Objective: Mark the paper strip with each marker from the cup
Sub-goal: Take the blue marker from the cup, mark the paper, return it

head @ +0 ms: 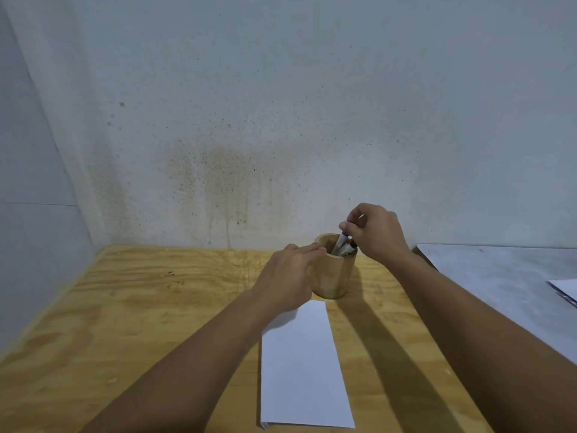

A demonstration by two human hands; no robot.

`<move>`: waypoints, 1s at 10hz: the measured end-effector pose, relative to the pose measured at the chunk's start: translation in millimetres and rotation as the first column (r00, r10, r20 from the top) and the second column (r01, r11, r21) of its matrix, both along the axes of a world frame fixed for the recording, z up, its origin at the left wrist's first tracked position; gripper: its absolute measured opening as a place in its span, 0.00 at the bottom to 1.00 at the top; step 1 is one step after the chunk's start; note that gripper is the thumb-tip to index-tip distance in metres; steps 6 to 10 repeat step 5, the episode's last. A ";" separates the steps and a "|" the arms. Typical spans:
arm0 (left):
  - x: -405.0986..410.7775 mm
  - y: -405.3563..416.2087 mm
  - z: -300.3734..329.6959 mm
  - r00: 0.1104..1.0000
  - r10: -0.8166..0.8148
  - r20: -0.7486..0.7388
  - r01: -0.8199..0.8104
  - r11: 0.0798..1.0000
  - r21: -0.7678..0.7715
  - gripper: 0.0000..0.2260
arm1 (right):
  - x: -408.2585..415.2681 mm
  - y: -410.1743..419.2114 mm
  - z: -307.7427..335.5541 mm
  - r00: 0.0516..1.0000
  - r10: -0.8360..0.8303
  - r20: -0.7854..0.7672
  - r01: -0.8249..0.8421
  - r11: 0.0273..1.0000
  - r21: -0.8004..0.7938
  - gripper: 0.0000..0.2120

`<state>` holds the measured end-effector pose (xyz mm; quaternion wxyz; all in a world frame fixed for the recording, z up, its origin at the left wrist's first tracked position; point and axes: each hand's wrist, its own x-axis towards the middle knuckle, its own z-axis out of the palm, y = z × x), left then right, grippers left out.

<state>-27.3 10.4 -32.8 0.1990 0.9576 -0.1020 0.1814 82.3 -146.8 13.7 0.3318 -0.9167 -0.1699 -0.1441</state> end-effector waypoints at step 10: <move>-80.9 24.7 -28.4 0.983 0.163 -0.089 -0.178 0.961 -0.214 0.24 | -95.3 -33.4 -44.4 0.946 0.058 0.318 -0.120 0.977 0.177 0.12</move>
